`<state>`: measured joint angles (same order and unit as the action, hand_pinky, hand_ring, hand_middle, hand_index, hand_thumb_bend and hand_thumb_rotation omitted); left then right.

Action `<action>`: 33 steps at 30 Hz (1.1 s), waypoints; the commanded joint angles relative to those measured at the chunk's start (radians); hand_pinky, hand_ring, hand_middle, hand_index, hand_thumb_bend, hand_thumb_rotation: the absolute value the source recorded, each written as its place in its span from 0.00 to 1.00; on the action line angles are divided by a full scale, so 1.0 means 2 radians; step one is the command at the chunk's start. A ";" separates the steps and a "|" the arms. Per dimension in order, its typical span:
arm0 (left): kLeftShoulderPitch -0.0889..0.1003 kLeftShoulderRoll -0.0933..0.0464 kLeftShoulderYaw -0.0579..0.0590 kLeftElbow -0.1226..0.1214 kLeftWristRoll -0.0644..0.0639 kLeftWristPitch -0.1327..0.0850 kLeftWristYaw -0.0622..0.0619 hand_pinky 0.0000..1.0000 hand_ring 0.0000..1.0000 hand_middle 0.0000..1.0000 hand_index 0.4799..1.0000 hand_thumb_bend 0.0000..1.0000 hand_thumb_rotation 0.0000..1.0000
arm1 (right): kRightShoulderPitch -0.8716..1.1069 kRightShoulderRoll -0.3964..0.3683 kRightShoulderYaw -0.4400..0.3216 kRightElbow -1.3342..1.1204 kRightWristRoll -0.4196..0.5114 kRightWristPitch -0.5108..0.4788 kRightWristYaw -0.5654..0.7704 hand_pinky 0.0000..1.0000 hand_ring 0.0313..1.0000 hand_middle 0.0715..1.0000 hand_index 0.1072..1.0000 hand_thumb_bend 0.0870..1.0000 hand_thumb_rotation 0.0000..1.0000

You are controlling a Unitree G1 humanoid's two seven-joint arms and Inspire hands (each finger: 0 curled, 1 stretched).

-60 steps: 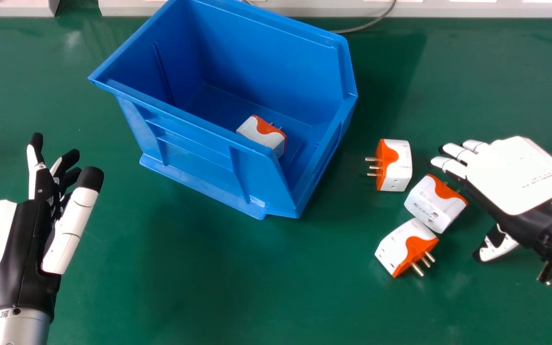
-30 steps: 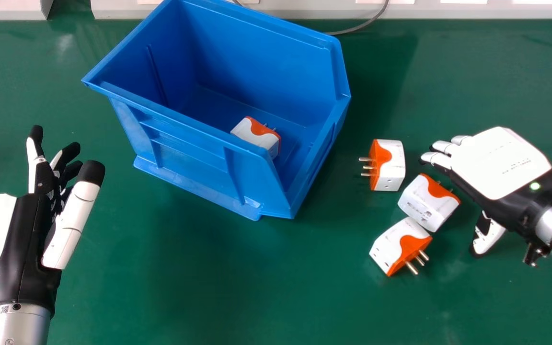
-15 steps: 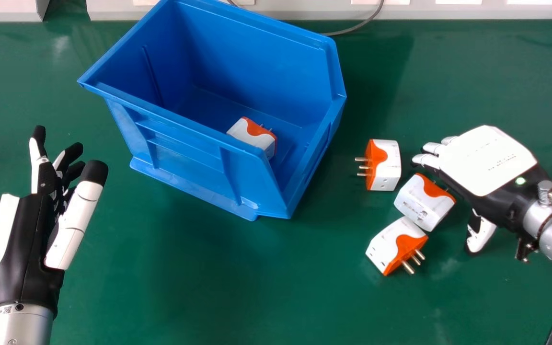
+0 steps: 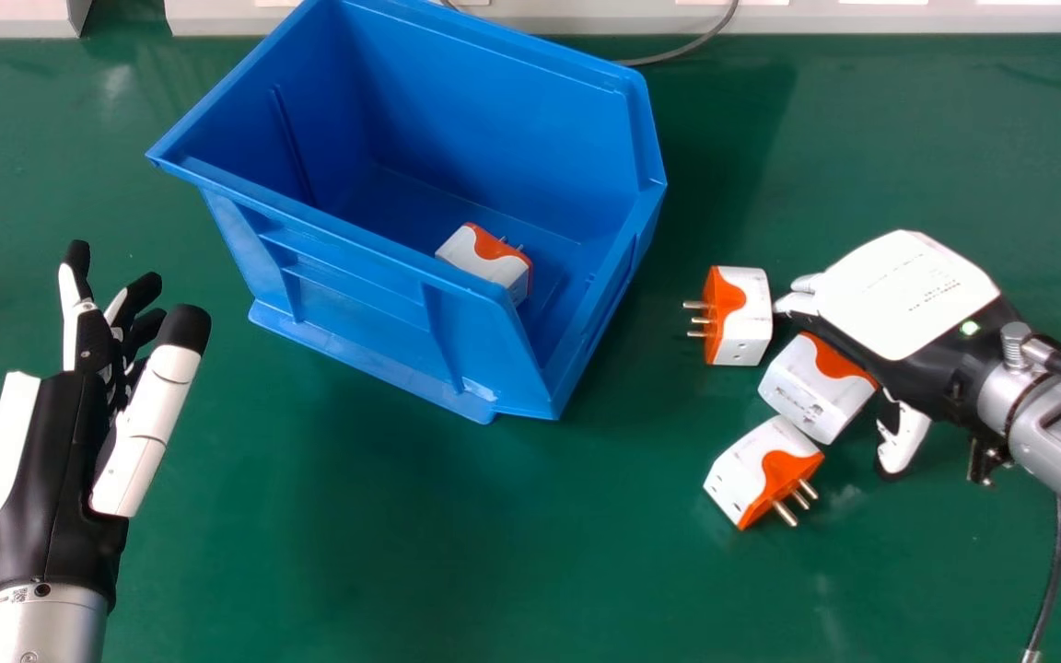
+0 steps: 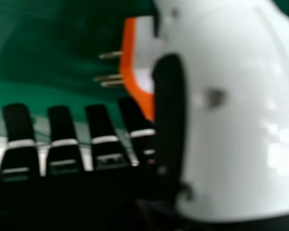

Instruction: Pick all objects and put in blue box

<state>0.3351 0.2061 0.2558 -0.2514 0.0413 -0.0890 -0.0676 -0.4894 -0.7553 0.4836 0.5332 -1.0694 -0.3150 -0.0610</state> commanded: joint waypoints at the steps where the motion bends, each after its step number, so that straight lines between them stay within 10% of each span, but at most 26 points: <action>1: 0.005 -0.002 -0.001 -0.016 0.003 0.000 0.003 0.88 0.92 0.94 0.85 0.80 0.93 | -0.018 0.012 0.001 -0.001 0.014 -0.007 -0.005 0.68 0.78 0.80 0.74 0.72 0.13; 17: 0.013 -0.002 -0.002 -0.029 0.003 0.006 0.004 0.88 0.92 0.94 0.85 0.79 0.93 | -0.043 0.035 0.005 0.018 0.017 0.004 0.038 0.67 0.78 0.80 0.74 0.70 0.11; 25: 0.015 -0.001 0.000 -0.031 0.000 0.007 0.003 0.88 0.92 0.94 0.85 0.79 0.93 | -0.058 0.044 0.025 0.103 -0.004 -0.020 -0.079 0.66 0.77 0.79 0.73 0.69 0.10; 33: 0.016 0.002 0.001 -0.032 0.001 0.008 0.002 0.88 0.92 0.94 0.85 0.79 0.93 | -0.081 0.040 0.042 0.133 0.003 -0.021 -0.056 0.66 0.77 0.79 0.73 0.69 0.10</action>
<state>0.3671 0.2039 0.2527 -0.2915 0.0402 -0.0706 -0.0659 -0.6307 -0.6779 0.5563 0.7857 -1.0647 -0.3766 -0.1855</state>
